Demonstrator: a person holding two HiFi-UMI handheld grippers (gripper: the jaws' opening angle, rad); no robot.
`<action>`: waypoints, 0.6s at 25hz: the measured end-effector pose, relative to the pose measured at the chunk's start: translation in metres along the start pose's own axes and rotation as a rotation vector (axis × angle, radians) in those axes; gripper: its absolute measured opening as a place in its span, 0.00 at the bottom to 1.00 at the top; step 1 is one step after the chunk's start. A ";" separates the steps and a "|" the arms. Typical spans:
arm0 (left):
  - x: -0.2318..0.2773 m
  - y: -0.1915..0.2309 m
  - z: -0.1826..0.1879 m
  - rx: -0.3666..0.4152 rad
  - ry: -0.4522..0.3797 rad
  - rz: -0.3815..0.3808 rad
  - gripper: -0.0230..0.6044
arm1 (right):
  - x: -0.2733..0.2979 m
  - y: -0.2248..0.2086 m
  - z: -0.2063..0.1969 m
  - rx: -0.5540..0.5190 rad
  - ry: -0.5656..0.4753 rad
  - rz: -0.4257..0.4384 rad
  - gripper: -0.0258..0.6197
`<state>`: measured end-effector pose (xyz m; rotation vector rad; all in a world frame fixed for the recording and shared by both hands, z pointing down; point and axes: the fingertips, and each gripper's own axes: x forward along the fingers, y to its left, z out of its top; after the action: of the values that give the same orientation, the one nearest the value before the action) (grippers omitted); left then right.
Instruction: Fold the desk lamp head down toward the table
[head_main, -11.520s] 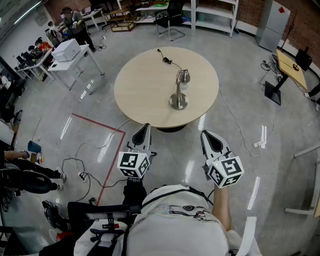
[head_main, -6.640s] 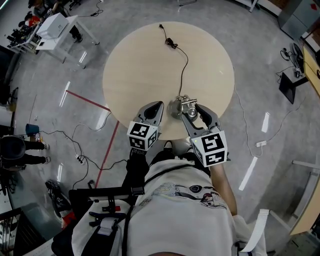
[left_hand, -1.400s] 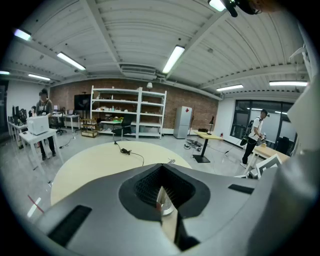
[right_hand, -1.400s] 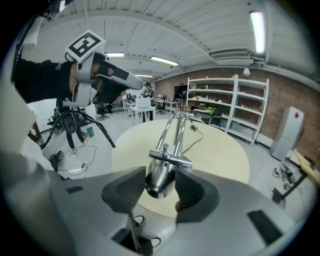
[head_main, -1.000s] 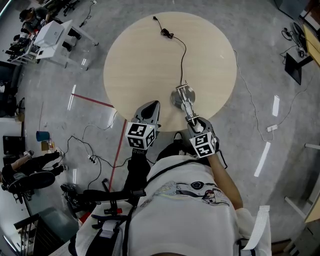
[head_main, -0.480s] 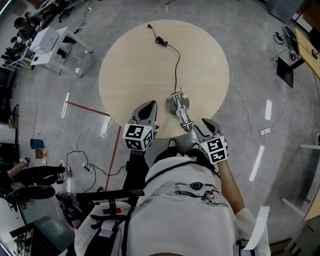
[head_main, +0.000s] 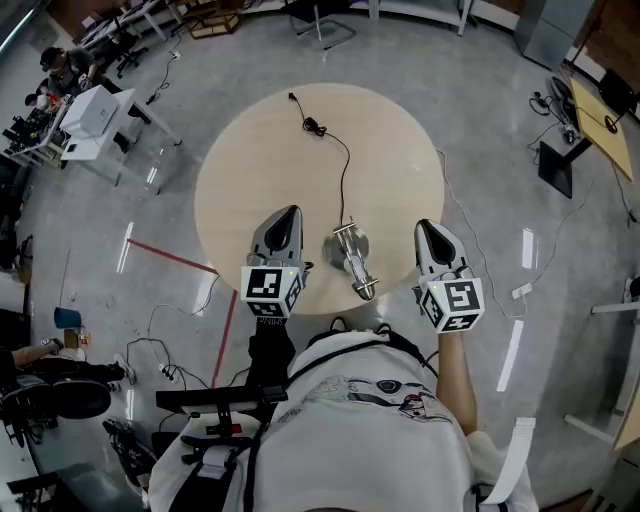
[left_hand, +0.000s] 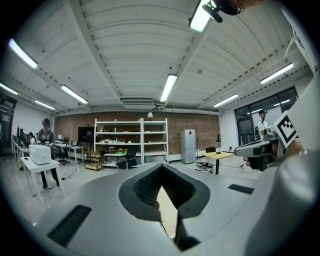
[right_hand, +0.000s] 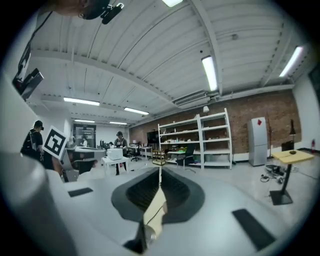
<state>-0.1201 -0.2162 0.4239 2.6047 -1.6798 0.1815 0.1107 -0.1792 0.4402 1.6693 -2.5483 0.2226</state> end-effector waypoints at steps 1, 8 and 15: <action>0.001 0.002 0.004 0.003 -0.010 0.006 0.04 | 0.001 -0.003 0.009 0.002 -0.021 -0.012 0.05; 0.010 0.004 0.013 -0.011 -0.042 0.021 0.04 | 0.011 0.001 0.033 -0.006 -0.065 -0.009 0.05; 0.014 0.004 0.013 -0.002 -0.033 0.014 0.04 | 0.017 0.002 0.037 0.004 -0.071 -0.006 0.05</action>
<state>-0.1172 -0.2313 0.4124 2.6097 -1.7079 0.1380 0.1022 -0.1997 0.4064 1.7160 -2.5943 0.1717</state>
